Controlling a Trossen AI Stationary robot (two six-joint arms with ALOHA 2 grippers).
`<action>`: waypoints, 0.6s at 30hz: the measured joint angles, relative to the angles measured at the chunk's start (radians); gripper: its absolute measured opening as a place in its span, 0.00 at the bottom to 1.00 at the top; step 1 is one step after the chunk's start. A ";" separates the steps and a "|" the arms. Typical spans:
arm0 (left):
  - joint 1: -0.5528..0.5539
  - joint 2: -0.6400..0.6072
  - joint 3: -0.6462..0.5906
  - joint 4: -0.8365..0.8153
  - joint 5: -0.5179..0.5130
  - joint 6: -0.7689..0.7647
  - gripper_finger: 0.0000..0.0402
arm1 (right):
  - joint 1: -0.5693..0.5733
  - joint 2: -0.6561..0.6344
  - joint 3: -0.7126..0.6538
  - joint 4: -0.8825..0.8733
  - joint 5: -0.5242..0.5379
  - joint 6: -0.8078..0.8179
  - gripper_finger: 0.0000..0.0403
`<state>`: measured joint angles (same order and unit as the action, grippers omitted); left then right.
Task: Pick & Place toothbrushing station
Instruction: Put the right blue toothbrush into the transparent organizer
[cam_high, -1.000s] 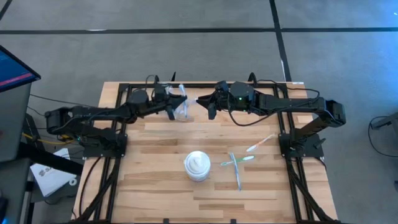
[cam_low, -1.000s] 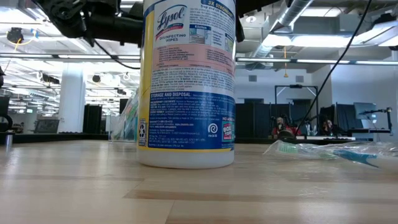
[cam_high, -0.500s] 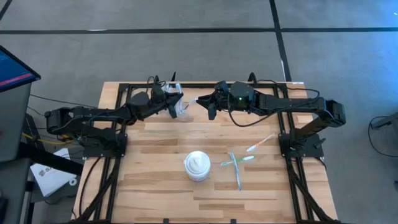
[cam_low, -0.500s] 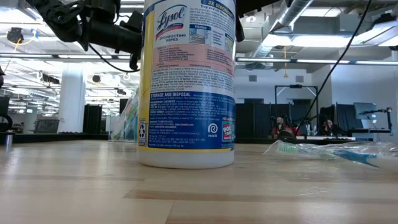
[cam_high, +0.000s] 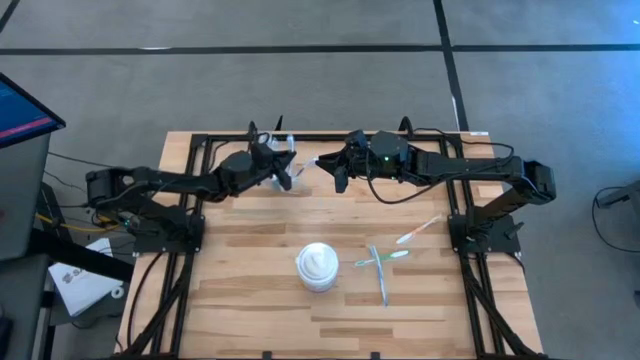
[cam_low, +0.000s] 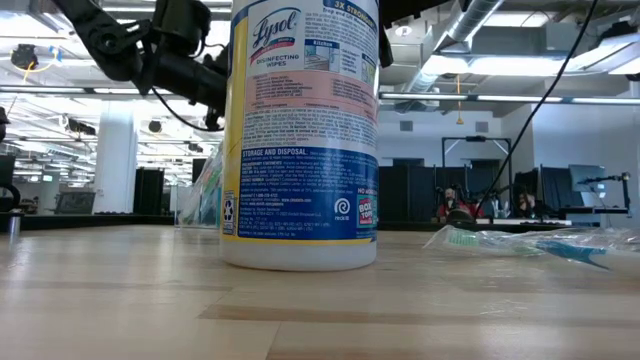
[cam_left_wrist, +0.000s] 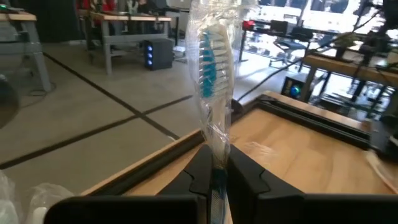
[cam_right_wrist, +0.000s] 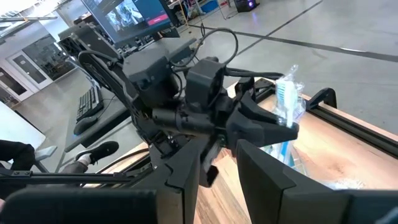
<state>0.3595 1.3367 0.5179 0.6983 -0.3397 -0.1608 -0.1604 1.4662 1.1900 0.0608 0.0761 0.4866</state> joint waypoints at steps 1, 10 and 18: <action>0.000 0.009 0.000 0.014 -0.008 0.000 0.04 | 0.000 0.000 0.000 0.000 0.000 0.000 0.24; 0.001 0.055 0.000 0.044 -0.032 0.051 0.09 | 0.002 0.000 0.000 0.000 0.000 0.000 0.24; 0.001 0.055 0.000 0.044 -0.028 0.051 0.15 | 0.002 0.000 0.000 0.000 0.000 -0.026 0.24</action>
<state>0.3607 1.3918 0.5179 0.7422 -0.3672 -0.1097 -0.1585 1.4662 1.1900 0.0605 0.0757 0.4601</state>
